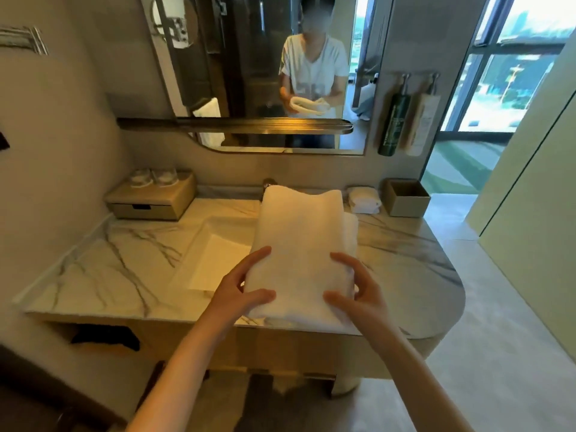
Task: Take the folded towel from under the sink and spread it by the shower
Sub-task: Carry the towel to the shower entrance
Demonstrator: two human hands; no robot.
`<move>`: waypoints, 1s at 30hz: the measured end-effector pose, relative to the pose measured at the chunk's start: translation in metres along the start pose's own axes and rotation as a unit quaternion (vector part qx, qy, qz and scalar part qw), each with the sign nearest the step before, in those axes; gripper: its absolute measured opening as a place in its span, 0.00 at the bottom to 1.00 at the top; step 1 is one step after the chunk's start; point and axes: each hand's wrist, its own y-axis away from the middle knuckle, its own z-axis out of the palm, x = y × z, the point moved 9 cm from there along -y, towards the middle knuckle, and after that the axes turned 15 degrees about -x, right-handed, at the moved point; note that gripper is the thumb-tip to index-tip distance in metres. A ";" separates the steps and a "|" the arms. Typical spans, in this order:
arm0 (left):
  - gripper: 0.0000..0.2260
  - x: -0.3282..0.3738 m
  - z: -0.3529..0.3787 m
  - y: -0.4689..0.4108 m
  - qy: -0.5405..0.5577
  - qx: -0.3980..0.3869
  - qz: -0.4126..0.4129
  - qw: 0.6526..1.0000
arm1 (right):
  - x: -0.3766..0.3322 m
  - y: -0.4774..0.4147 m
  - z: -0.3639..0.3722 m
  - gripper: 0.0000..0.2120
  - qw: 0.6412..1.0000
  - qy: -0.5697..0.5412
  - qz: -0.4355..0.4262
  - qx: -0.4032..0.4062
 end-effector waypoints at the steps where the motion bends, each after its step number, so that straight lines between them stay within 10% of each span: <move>1: 0.30 -0.005 0.002 -0.005 0.009 0.012 -0.006 1.000 | 0.005 -0.007 -0.005 0.27 1.000 -0.005 0.004 -0.018; 13: 0.30 -0.012 0.057 0.054 0.034 0.277 -0.079 0.957 | 0.028 -0.055 -0.016 0.29 0.961 0.001 0.002 -0.278; 30: 0.28 0.032 0.256 0.403 0.045 0.628 -0.123 0.767 | -0.028 0.192 0.165 0.28 0.740 -0.114 -0.006 -0.663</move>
